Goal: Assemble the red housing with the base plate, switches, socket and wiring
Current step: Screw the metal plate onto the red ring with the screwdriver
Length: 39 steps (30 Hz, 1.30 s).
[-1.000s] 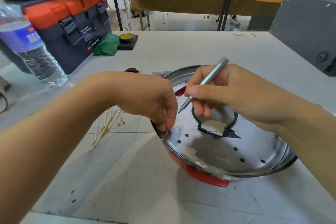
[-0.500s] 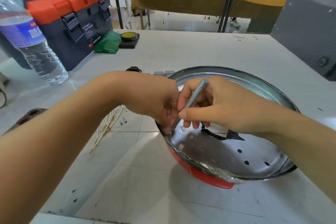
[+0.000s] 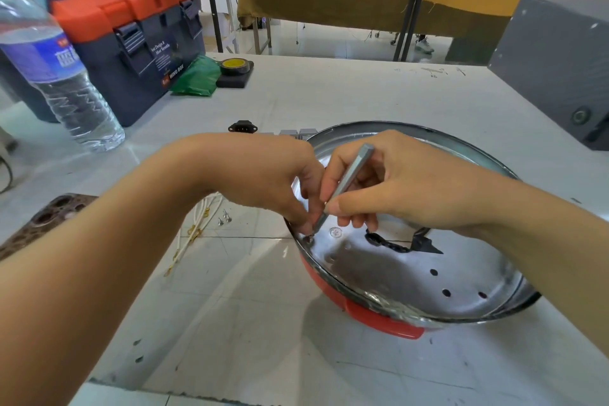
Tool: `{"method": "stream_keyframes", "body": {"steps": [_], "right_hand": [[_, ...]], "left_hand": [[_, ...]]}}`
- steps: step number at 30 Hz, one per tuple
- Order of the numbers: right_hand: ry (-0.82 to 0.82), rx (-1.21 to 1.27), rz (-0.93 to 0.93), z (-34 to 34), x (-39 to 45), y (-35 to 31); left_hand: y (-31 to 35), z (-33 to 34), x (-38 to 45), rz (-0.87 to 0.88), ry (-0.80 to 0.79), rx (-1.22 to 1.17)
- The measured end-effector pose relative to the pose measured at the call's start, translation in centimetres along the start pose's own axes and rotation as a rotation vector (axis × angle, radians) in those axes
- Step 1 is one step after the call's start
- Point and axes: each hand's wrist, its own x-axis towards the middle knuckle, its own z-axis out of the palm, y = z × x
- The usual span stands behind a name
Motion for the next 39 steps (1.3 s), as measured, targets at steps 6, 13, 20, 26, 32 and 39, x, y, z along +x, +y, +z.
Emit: {"method": "stream_keyframes", "body": {"steps": [6, 13, 20, 26, 32, 39], "right_hand": [[0.005, 0.032, 0.031, 0.2, 0.2, -0.1], [-0.013, 0.0, 0.051, 0.2, 0.3, -0.6], [-0.028, -0.063, 0.026, -0.2, 0.6, -1.5], [-0.031, -0.235, -0.016, -0.9, 0.7, -2.4], [-0.038, -0.405, -0.038, -0.8, 0.7, -2.9], [-0.034, -0.509, -0.059, -0.5, 0.8, -3.1]], "left_hand": [[0.0, 0.1, 0.2, -0.044, -0.005, 0.022], [-0.3, 0.3, -0.2, -0.045, 0.05, -0.052], [-2.1, 3.9, -0.1, -0.143, 0.774, -0.568], [-1.0, 7.4, 1.8, -0.261, 0.86, -1.215], [-0.7, 8.2, 1.7, -0.157, 0.797, -1.449], [-0.1, 8.3, 1.9, -0.126, 0.837, -1.459]]}}
